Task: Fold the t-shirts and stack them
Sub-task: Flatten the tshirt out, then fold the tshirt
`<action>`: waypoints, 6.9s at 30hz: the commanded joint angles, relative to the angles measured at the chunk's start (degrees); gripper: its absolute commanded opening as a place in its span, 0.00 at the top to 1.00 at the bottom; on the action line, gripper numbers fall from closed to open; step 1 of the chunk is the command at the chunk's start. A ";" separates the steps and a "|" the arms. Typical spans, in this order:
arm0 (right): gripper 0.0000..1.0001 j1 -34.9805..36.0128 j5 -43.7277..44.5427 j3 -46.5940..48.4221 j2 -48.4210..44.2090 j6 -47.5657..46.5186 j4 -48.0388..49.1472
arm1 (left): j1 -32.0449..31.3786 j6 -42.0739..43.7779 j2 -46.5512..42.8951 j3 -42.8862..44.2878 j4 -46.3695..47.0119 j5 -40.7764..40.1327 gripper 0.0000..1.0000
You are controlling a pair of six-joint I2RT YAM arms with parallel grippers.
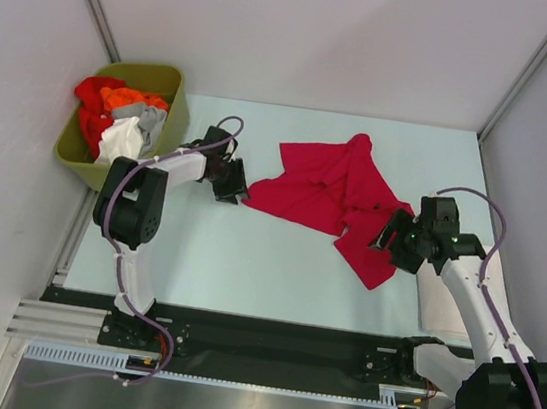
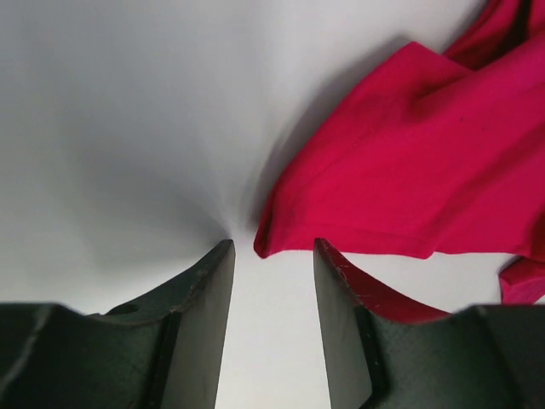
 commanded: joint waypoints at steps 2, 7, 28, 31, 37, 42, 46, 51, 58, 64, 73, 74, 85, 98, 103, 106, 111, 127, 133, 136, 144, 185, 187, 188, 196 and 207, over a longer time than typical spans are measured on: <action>0.30 -0.76 -1.61 -0.17 -1.93 1.78 1.03 | 0.13 -1.46 1.77 0.27 2.73 0.02 0.52; 0.30 -1.55 -1.61 -2.10 -2.54 4.06 0.42 | 0.31 -1.64 2.74 0.71 2.82 -0.59 0.58; 0.45 -3.22 1.37 -18.54 -0.96 23.84 10.00 | 0.39 -0.50 -4.73 -1.66 2.65 1.34 1.00; 0.46 -3.22 3.13 -19.68 -1.13 24.89 9.29 | 0.22 -0.32 -6.22 -2.71 2.73 1.96 1.00; 0.51 -3.22 4.19 -22.85 -1.49 27.53 13.51 | 0.31 0.20 -7.81 -4.74 2.73 2.66 1.00; 0.57 -3.22 4.02 -24.87 -1.05 29.03 16.49 | 0.31 0.29 -8.86 -6.32 3.09 3.01 1.00; 0.61 -3.05 3.05 -25.22 0.18 29.91 16.94 | 0.22 0.47 -9.30 -6.41 3.09 3.19 1.00; 0.60 -2.87 4.11 -25.83 -1.39 30.87 14.04 | 0.31 0.82 -10.01 -6.32 3.17 3.19 1.00; 0.63 -2.78 4.11 -27.59 -1.14 33.16 14.83 | 0.31 1.08 -10.53 -6.50 3.26 3.37 1.00; 1.00 -3.04 6.65 -28.39 -3.15 32.20 18.86 | 0.31 0.82 -11.59 -6.85 3.09 3.54 1.00; 1.00 -5.33 10.43 -1.61 -4.65 10.68 8.61 | 0.22 -1.55 -20.28 -3.25 2.47 -0.58 1.00; 1.00 -6.46 10.52 1.03 -4.48 7.53 8.15 | 0.31 -1.21 -21.42 -2.11 2.04 -1.29 1.00; 1.00 -9.82 14.12 44.79 -0.34 -1.12 3.68 | 0.39 4.95 -36.01 23.72 -4.65 -8.24 1.00; 1.00 -7.71 16.77 71.80 -10.01 -6.56 9.56 | -2.15 6.44 -55.62 40.16 -5.79 -9.64 1.00; 1.00 -6.04 15.45 80.40 -9.57 -6.30 11.30 | -5.31 5.23 -56.68 48.86 -6.14 -12.98 0.99; 1.00 -6.30 15.18 80.95 -10.98 -5.17 14.81 | -7.33 4.60 -56.68 51.07 -5.61 -13.24 1.00; 1.00 -7.09 14.83 71.39 -12.38 -3.05 22.01 | -8.66 5.12 -57.21 47.48 -5.61 -16.66 1.00; 1.00 -8.58 15.98 20.41 -0.01 -4.37 51.92 | -2.60 14.09 -35.62 10.40 13.69 -23.19 1.00; 1.00 -9.55 16.33 17.67 14.90 -7.09 58.33 | 3.90 11.73 -12.85 11.07 29.34 -17.75 1.00; 1.00 -10.52 14.83 19.42 23.78 -6.92 60.88 | 5.84 9.09 0.77 18.97 30.77 -13.79 1.00; 1.00 -10.78 8.95 25.48 36.74 -3.05 61.68 | 7.42 9.61 14.43 31.56 27.96 -10.09 1.00; 1.00 -12.19 9.73 15.92 14.16 2.14 11.05 | 9.27 8.64 6.34 22.86 -0.69 -6.21 1.00; 1.00 -12.36 10.08 15.21 13.89 2.31 11.31 | 9.27 8.73 6.25 22.51 -1.22 -6.65 1.00; 1.00 -12.36 10.08 15.12 13.98 2.14 11.40 | 9.27 8.82 6.25 22.33 -1.22 -6.65 1.00; 1.00 -13.24 10.52 16.00 16.00 0.38 11.05 | 9.54 9.61 7.04 24.17 -3.41 -7.01 1.00; 1.00 -13.42 12.02 15.47 16.71 -0.06 10.87 | 9.62 9.87 7.48 23.12 -4.12 -7.01 1.00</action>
